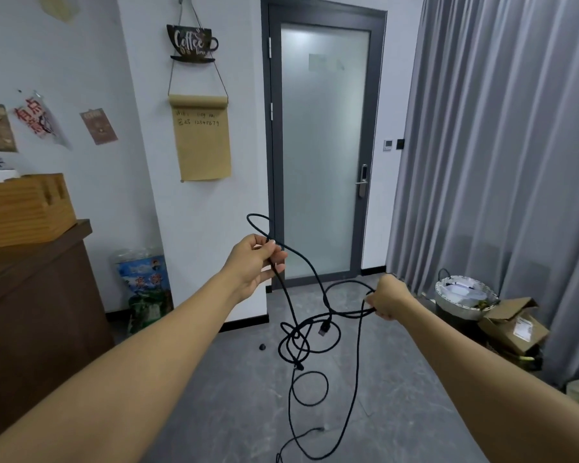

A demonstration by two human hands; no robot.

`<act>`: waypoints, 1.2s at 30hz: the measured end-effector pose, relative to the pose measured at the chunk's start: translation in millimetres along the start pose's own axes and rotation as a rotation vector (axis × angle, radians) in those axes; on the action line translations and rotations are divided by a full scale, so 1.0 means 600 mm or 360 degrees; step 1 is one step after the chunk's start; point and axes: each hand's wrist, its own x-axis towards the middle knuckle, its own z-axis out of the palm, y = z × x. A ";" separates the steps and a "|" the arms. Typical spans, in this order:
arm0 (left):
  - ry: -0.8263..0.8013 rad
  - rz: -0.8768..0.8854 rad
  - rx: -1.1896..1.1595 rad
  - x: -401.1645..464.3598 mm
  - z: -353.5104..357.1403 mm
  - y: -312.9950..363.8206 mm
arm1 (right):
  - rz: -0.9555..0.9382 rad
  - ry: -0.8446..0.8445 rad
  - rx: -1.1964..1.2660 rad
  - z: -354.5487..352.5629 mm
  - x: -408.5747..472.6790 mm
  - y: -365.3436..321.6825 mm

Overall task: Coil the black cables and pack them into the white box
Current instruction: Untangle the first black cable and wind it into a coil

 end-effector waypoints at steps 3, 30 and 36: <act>-0.0032 0.0006 -0.0069 0.001 0.007 0.008 | -0.0268 0.0065 -0.0386 0.006 -0.023 -0.019; 0.0019 -0.0082 0.0039 -0.024 0.001 0.027 | -0.0579 -0.0023 0.0848 0.016 -0.054 -0.134; 0.0073 -0.0100 -0.0081 -0.027 0.020 0.035 | -0.0549 -0.0587 0.0497 0.067 -0.087 -0.112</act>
